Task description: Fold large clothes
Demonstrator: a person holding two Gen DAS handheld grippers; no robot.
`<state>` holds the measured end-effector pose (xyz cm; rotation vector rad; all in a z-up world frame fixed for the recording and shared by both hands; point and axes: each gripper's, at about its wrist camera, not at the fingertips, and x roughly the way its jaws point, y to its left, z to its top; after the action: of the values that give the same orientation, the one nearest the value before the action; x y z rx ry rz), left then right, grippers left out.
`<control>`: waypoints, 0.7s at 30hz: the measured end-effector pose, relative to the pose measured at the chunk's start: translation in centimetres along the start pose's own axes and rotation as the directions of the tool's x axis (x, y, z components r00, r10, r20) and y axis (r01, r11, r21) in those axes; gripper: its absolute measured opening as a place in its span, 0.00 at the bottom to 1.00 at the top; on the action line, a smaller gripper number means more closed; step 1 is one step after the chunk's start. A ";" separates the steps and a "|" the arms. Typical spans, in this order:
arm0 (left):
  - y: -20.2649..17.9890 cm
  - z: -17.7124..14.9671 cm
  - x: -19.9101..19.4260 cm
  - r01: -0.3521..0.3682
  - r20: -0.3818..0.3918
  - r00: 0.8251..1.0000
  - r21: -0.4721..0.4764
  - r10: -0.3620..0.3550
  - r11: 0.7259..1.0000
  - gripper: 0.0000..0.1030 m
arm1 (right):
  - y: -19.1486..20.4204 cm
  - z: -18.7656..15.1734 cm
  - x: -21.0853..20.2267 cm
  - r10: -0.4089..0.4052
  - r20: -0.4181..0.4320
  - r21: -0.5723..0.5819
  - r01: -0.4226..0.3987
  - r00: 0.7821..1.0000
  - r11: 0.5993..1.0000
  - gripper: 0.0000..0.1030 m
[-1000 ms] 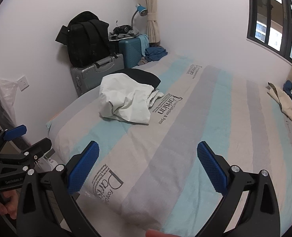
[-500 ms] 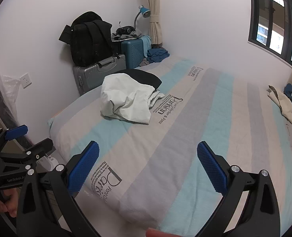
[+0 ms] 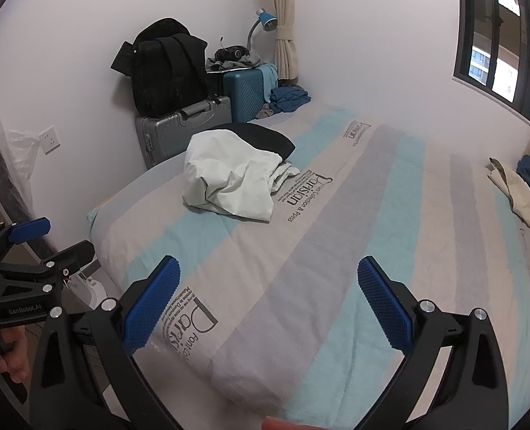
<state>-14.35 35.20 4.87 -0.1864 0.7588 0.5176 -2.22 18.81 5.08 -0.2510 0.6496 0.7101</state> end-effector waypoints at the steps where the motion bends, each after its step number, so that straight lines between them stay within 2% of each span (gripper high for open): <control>1: 0.0 0.0 0.0 0.004 -0.004 1.000 -0.001 -0.004 1.000 0.95 | 0.1 0.0 0.1 0.000 -0.002 -0.002 0.000 1.000 1.000 0.93; 21: 0.2 -0.1 -0.1 0.005 0.004 1.000 -0.015 -0.005 1.000 0.95 | 0.6 -0.3 0.1 -0.003 0.000 -0.008 0.003 1.000 1.000 0.93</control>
<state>-14.60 35.29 4.89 -0.2008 0.7511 0.5186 -2.70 19.22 4.76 -0.2595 0.6460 0.7100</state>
